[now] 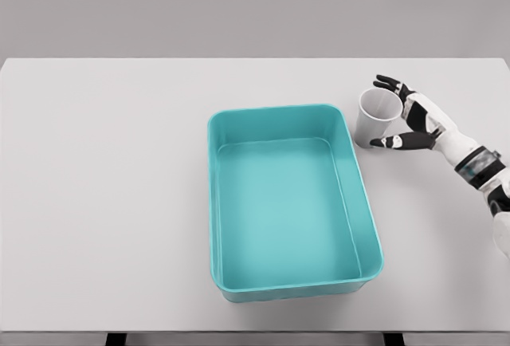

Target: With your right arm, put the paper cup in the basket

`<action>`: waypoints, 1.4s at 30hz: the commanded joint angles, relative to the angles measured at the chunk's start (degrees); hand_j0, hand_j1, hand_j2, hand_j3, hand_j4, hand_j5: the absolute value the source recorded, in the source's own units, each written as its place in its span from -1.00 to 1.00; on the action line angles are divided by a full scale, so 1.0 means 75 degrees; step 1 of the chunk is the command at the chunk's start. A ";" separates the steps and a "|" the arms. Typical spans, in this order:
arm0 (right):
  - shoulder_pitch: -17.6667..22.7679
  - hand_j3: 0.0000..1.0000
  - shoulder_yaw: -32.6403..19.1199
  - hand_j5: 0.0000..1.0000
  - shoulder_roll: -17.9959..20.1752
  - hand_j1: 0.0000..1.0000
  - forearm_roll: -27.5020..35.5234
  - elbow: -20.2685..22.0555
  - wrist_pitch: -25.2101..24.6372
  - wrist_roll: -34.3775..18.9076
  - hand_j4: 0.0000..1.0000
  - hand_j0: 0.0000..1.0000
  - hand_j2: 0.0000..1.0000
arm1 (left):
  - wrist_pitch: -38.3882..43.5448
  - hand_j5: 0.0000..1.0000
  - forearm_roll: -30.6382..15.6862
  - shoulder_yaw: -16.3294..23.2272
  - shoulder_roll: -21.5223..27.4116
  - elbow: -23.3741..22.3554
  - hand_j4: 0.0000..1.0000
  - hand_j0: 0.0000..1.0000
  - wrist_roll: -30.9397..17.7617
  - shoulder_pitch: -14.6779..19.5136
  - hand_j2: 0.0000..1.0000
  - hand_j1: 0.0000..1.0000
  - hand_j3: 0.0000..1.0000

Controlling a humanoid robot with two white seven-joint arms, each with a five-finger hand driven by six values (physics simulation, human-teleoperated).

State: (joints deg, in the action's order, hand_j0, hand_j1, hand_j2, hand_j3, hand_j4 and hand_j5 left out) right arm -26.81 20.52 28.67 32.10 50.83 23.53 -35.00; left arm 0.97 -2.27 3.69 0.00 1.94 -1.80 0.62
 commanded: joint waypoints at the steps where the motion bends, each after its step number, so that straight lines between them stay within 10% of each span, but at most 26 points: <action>1: 0.0000 1.00 -0.0005 1.00 -0.0013 1.00 0.0045 -0.0004 -0.0008 0.0000 1.00 1.00 1.00 | 0.0000 1.00 -0.0002 0.0001 0.0000 -0.0001 1.00 1.00 -0.0007 0.0000 1.00 1.00 1.00; 42: -0.0094 0.86 0.0112 0.86 -0.0072 0.86 0.0009 0.0019 -0.0055 0.0000 0.86 0.86 0.86 | 0.0000 1.00 -0.0002 0.0001 0.0000 -0.0001 1.00 1.00 -0.0007 0.0000 1.00 1.00 1.00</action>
State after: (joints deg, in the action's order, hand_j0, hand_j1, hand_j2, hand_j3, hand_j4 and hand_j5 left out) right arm -27.51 21.22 28.08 31.83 50.96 23.16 -35.00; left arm 0.97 -2.28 3.70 0.00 1.94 -1.82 0.62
